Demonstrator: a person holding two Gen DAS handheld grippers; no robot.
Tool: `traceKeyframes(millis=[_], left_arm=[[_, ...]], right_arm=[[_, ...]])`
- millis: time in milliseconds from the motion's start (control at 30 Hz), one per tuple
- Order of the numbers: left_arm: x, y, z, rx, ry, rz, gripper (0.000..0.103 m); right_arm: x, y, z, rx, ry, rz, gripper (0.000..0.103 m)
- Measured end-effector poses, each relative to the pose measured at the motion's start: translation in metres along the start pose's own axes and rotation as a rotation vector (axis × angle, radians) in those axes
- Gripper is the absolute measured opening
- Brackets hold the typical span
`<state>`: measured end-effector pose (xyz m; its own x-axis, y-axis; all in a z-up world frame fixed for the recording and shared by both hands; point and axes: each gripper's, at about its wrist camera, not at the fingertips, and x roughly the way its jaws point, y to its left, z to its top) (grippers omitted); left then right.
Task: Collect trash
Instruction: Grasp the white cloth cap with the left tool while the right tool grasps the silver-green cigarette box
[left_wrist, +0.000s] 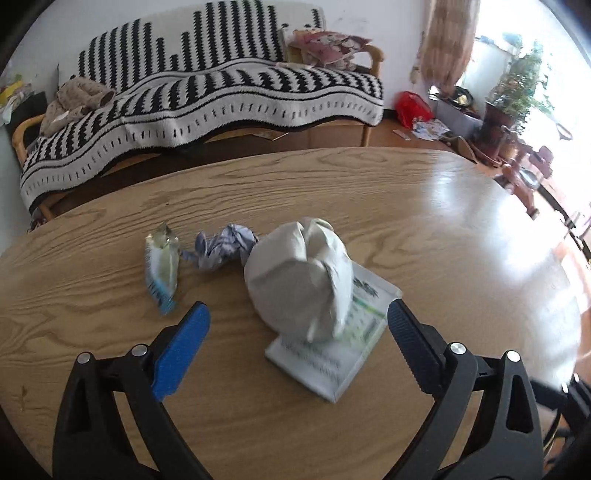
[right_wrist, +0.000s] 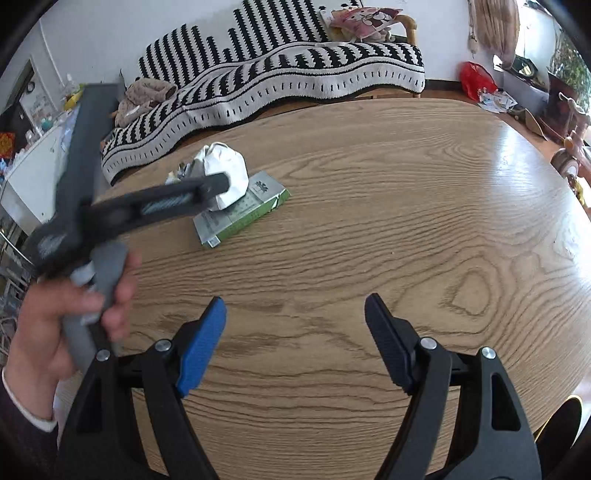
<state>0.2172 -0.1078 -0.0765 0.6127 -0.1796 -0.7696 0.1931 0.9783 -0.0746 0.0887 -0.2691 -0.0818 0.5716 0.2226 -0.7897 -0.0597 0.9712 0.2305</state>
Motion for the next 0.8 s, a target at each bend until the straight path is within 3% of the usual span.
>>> traceKeyframes(millis=[167,200,233,467,667,800], left_arm=[[0.015,-0.001,0.009,-0.077,-0.005,-0.038,0.092],[0.016,-0.002,0.009,-0.078,-0.006,-0.046,0.082],[0.016,-0.005,0.009,-0.073,-0.004,-0.050,0.062],[-0.026,0.006,-0.007,-0.029,-0.035,-0.031,0.060],[-0.098,0.053,-0.039,-0.113,-0.034,-0.016,0.060],[-0.113,0.069,-0.055,-0.126,-0.021,-0.025,0.060]], right_arm=[[0.006,-0.009,0.000,-0.001,0.017,-0.020,0.075],[0.008,-0.011,0.000,0.001,0.023,-0.021,0.075],[0.009,-0.011,0.000,-0.001,0.024,-0.024,0.075],[0.023,-0.001,0.003,0.022,0.053,0.003,0.077],[0.043,0.029,0.006,0.047,0.114,0.062,0.079],[0.061,0.042,0.024,0.118,0.142,0.043,0.082]])
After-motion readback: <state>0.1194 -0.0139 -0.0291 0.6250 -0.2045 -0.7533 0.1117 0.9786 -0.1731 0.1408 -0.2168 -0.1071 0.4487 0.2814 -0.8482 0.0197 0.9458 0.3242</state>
